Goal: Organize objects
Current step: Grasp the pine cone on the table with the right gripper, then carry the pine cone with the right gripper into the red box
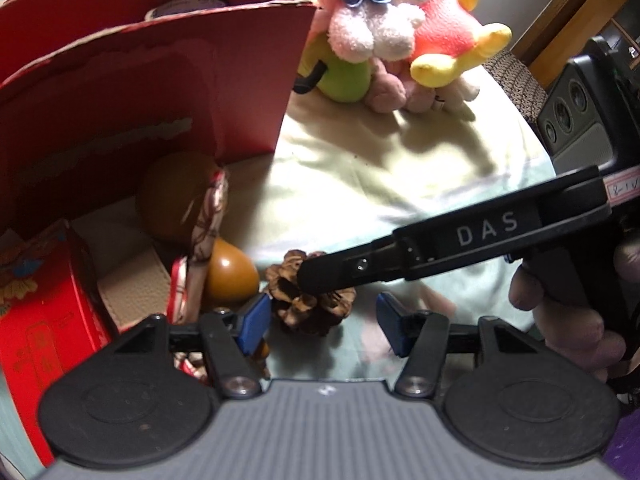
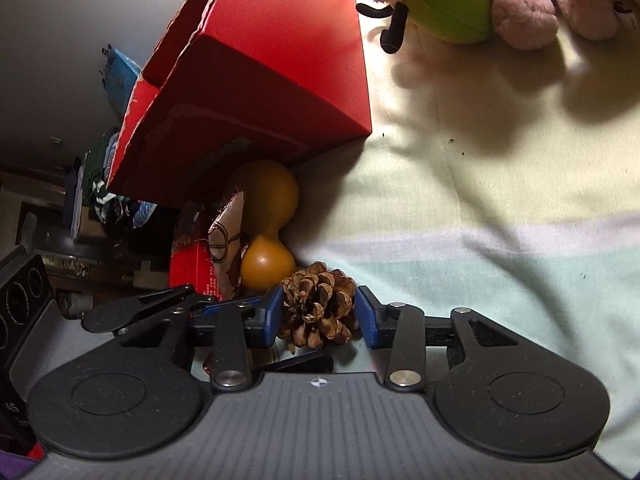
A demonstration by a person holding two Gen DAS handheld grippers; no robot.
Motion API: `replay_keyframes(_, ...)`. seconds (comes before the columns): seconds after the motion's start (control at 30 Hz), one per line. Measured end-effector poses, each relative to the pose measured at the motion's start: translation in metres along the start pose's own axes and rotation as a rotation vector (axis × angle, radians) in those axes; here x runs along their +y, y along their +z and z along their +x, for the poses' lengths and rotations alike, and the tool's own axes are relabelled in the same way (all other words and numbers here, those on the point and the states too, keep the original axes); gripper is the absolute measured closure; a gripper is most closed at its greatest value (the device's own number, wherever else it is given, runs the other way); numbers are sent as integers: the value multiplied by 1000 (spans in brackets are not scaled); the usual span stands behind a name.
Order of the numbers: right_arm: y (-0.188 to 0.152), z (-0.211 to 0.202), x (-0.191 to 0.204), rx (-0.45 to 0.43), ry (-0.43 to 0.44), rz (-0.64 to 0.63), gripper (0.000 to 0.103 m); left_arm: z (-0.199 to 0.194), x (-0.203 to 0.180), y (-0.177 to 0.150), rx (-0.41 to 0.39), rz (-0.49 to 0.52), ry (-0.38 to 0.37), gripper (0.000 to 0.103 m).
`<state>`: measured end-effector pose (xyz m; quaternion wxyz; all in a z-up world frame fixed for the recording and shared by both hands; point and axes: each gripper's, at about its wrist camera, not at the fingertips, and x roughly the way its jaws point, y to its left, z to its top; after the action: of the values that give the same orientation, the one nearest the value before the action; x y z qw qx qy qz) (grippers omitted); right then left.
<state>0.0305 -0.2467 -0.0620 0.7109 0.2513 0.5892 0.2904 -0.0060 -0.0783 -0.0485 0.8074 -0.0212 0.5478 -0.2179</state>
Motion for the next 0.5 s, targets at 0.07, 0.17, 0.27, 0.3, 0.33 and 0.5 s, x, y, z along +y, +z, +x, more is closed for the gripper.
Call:
replay_keyframes(0.07, 3, -3, -1, 18, 3, -18, 67, 1, -4, 3, -3, 1, 9, 45)
replay_keyframes(0.17, 7, -12, -2, 24, 5, -46, 66, -1, -11, 10, -21, 3, 5, 45)
replay_keyframes(0.27, 12, -22, -5, 26, 13, -57, 67, -4, -19, 18, -45, 3, 1, 45)
replay_keyframes(0.3, 13, -25, -3, 24, 15, -63, 67, -6, -21, 21, -56, 3, 0, 45)
replay_keyframes(0.33, 15, -30, -3, 18, 20, -71, 67, -9, -25, 24, -70, 4, -1, 45)
replay_keyframes(0.5, 29, -55, 2, -27, 51, -103, 67, -27, -38, 41, -148, 21, 0, 45)
